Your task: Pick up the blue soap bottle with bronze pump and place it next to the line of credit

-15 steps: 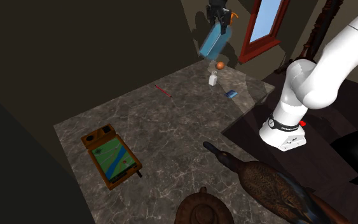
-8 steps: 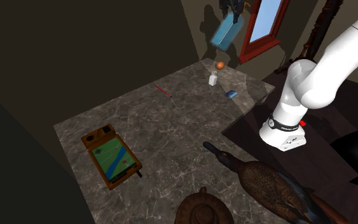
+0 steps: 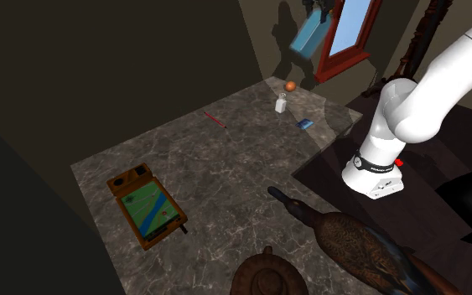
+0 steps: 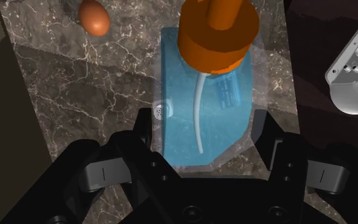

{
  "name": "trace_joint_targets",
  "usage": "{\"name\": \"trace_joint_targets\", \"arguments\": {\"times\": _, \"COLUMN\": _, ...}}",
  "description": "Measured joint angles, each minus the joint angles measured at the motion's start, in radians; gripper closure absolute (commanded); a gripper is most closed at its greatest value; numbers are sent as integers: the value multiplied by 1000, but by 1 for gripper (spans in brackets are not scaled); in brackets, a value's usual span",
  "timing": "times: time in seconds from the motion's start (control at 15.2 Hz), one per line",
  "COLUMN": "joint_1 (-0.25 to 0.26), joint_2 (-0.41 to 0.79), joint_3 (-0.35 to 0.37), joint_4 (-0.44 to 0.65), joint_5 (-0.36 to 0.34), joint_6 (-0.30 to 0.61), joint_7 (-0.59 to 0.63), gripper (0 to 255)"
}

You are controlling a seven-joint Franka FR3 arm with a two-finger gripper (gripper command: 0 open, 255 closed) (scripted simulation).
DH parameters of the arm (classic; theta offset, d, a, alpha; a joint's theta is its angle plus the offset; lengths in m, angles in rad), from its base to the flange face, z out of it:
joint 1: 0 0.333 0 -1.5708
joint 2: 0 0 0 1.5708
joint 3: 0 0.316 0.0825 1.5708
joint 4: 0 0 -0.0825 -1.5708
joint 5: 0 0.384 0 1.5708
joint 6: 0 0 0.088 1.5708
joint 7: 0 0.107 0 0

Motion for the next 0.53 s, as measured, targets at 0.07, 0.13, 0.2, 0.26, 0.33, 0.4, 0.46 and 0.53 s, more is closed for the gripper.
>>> {"name": "trace_joint_targets", "arguments": {"times": 0.07, "joint_1": -1, "joint_2": -1, "joint_3": -2, "joint_4": -11, "joint_5": -1, "joint_6": 10, "joint_7": 2, "gripper": 255}}
{"name": "trace_joint_targets", "arguments": {"times": 0.13, "joint_1": -2, "joint_2": -4, "joint_3": -5, "joint_4": -28, "joint_5": -4, "joint_6": 24, "joint_7": 3, "gripper": 255}}
{"name": "trace_joint_targets", "arguments": {"times": 0.2, "joint_1": -3, "joint_2": -7, "joint_3": -7, "joint_4": -44, "joint_5": -6, "joint_6": 37, "joint_7": 6, "gripper": 255}}
{"name": "trace_joint_targets", "arguments": {"times": 0.26, "joint_1": -4, "joint_2": -10, "joint_3": -9, "joint_4": -60, "joint_5": -8, "joint_6": 50, "joint_7": 9, "gripper": 255}}
{"name": "trace_joint_targets", "arguments": {"times": 0.33, "joint_1": -5, "joint_2": -13, "joint_3": -12, "joint_4": -73, "joint_5": -10, "joint_6": 60, "joint_7": 11, "gripper": 255}}
{"name": "trace_joint_targets", "arguments": {"times": 0.4, "joint_1": -7, "joint_2": -19, "joint_3": -12, "joint_4": -91, "joint_5": -13, "joint_6": 72, "joint_7": 15, "gripper": 255}}
{"name": "trace_joint_targets", "arguments": {"times": 0.46, "joint_1": -7, "joint_2": -22, "joint_3": -13, "joint_4": -108, "joint_5": -14, "joint_6": 86, "joint_7": 21, "gripper": 255}}
{"name": "trace_joint_targets", "arguments": {"times": 0.53, "joint_1": -7, "joint_2": -18, "joint_3": -17, "joint_4": -117, "joint_5": -14, "joint_6": 99, "joint_7": 23, "gripper": 255}}
